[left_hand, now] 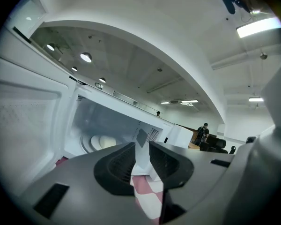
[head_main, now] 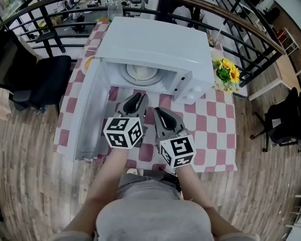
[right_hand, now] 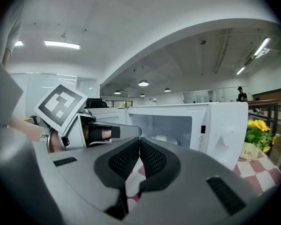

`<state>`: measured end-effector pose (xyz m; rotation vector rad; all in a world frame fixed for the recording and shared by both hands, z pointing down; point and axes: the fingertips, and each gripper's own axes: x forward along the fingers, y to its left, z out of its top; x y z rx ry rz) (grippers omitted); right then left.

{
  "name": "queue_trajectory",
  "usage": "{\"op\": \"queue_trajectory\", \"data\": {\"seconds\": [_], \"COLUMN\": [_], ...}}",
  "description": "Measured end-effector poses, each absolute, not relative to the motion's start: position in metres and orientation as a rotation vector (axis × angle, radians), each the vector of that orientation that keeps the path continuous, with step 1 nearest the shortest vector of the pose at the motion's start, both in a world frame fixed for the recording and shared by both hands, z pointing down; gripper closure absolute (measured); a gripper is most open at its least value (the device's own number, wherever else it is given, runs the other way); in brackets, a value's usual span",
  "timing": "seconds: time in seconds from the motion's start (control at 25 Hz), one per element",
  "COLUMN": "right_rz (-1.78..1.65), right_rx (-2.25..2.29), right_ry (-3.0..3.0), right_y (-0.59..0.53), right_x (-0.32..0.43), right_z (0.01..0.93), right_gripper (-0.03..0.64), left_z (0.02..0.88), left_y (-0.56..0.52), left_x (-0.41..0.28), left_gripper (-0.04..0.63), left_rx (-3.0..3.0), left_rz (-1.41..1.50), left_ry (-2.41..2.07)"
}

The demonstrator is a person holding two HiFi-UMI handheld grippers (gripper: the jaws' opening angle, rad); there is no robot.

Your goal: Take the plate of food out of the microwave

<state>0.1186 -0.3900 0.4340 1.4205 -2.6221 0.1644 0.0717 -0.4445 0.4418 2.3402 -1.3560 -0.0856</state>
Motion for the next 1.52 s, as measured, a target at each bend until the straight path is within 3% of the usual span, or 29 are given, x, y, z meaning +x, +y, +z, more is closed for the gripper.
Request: {"op": "queue_trajectory", "data": {"seconds": [0.24, 0.72, 0.96, 1.52], "right_rz": [0.183, 0.256, 0.289, 0.37], "right_rx": [1.392, 1.391, 1.387, 1.4], "right_ry": [-2.635, -2.631, -2.618, -2.564], "right_y": [-0.406, -0.428, -0.436, -0.459], "right_x": [0.12, 0.125, 0.125, 0.136], "right_z": [0.44, 0.455, 0.465, 0.491], "right_gripper": [0.591, 0.591, 0.591, 0.591], "left_z": [0.454, 0.501, 0.529, 0.586], "left_y": [-0.471, -0.507, -0.527, -0.561], "left_x": [0.069, 0.046, 0.042, 0.048], "left_gripper": [0.352, 0.358, 0.267, 0.267], "left_rx": [2.195, 1.824, 1.636, 1.308], "left_rz": [-0.183, -0.296, -0.337, -0.357], "left_ry": [-1.33, -1.342, -1.285, -1.231]}}
